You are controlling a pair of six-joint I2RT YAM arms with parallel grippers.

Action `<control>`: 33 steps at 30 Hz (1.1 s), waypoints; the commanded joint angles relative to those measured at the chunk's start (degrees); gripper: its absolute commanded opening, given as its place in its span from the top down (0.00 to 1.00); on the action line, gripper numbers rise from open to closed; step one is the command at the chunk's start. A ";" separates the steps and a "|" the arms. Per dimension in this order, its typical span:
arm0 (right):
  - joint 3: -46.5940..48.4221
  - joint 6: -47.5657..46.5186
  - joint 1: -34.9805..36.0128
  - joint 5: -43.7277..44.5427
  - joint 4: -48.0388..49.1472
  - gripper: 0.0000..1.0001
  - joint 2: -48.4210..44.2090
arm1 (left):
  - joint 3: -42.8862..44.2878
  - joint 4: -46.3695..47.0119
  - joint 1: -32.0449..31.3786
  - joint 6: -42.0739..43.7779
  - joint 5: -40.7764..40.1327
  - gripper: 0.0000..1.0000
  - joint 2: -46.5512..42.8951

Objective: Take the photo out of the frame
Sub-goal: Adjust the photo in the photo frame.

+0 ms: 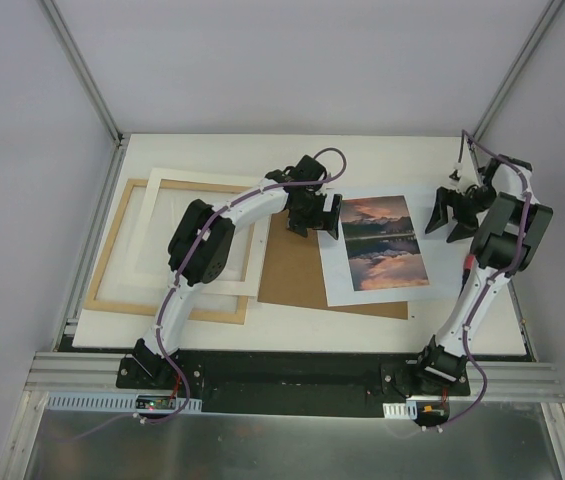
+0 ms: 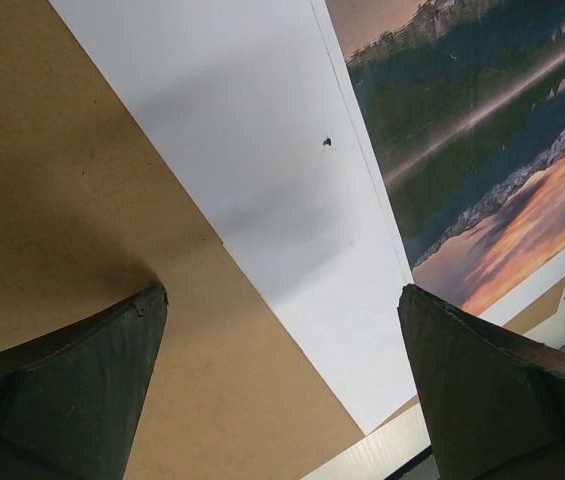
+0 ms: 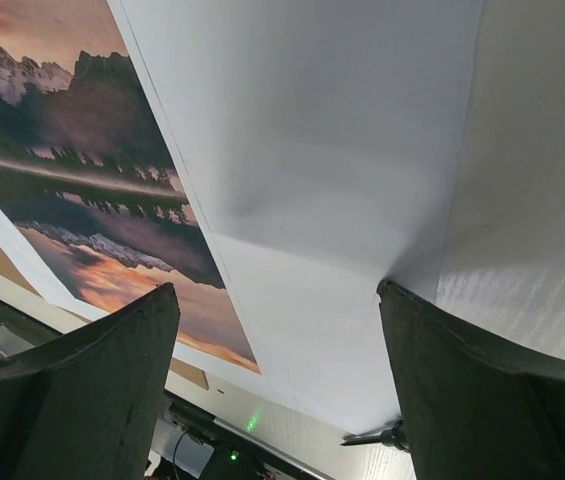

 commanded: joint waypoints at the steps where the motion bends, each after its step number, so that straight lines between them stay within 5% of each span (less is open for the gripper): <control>1: 1.39 0.49 -2.30 -4.14 -0.18 0.17 -3.86 | -0.69 -2.67 -1.03 -0.54 0.55 0.01 2.66; 16: 0.43 -0.03 -0.64 3.33 -0.18 0.20 0.62 | 2.47 -2.32 -0.94 -3.53 8.90 0.01 5.83; 33: 6.50 -3.10 1.48 -8.54 -10.03 0.27 3.43 | 2.74 -1.71 -0.77 -4.94 11.53 0.01 6.53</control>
